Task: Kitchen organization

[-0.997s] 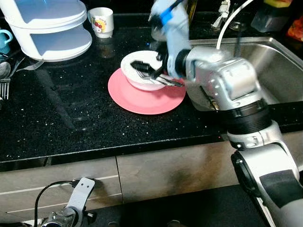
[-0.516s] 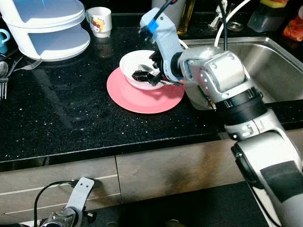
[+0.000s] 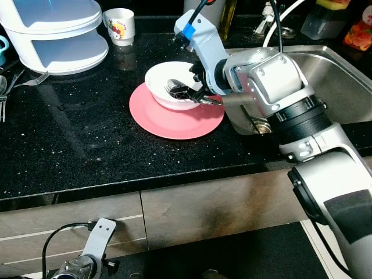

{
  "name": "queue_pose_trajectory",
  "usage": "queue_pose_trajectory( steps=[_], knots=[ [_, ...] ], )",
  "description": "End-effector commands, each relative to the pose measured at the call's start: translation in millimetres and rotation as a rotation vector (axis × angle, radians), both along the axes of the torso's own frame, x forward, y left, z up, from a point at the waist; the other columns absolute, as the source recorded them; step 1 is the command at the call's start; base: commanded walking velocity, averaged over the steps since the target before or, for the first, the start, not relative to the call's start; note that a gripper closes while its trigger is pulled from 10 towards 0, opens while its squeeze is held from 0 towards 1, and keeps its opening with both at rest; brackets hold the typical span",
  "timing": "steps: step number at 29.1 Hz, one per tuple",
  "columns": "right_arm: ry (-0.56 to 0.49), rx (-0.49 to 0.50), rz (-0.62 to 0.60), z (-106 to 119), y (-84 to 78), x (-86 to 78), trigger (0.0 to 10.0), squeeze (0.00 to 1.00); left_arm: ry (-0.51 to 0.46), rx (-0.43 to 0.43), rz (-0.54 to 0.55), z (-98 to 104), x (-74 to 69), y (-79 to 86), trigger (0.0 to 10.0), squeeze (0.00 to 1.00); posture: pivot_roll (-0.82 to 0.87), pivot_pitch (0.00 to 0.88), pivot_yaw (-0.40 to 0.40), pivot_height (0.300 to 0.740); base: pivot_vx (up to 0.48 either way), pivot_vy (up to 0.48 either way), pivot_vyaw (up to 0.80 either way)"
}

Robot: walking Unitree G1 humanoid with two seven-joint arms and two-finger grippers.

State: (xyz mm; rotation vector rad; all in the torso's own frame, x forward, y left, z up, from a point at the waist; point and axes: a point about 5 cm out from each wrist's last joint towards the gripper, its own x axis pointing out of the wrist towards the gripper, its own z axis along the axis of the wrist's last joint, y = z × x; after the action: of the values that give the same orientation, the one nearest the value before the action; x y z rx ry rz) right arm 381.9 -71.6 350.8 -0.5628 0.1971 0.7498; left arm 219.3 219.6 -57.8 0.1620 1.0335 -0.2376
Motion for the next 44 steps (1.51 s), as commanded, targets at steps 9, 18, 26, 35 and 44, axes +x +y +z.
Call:
queue_pose_trajectory(
  steps=[9, 18, 26, 35, 44],
  knots=[
    [-0.273, 0.234, 0.306, 57.4, -8.0, -23.7, 10.0, 0.0, -0.008, -0.009, 0.016, -0.5, 0.1, -2.1, 10.0, 0.0, -0.07, 0.129, -0.056, 0.74, 0.0, 0.0, 0.0],
    [-0.246, -0.024, 0.566, 18.5, -34.0, -57.3, 10.0, 0.0, -0.006, -0.01, 0.014, -0.2, 0.0, -1.0, 10.0, 0.0, -0.07, 0.137, -0.048, 0.74, 0.0, 0.0, 0.0],
    [-0.365, -0.2, 0.458, -7.0, -36.0, -52.7, 10.0, 0.0, -0.005, -0.008, 0.016, 0.1, -0.4, 1.1, 10.0, 0.0, -0.06, 0.146, -0.032, 0.74, 0.0, 0.0, 0.0],
    [-0.484, -0.26, 0.411, -15.5, -31.7, -58.6, 10.0, 0.0, -0.002, -0.001, 0.007, 1.0, 0.1, 3.3, 10.0, 0.0, -0.07, 0.145, -0.016, 0.74, 0.0, 0.0, 0.0],
    [-0.447, -0.351, 0.44, -30.2, -39.6, -64.9, 9.7, 0.0, -0.004, 0.001, 0.008, 1.7, 1.2, 3.7, 10.0, 0.0, -0.07, 0.141, -0.013, 0.74, 0.0, 0.0, 0.0]
  ],
)
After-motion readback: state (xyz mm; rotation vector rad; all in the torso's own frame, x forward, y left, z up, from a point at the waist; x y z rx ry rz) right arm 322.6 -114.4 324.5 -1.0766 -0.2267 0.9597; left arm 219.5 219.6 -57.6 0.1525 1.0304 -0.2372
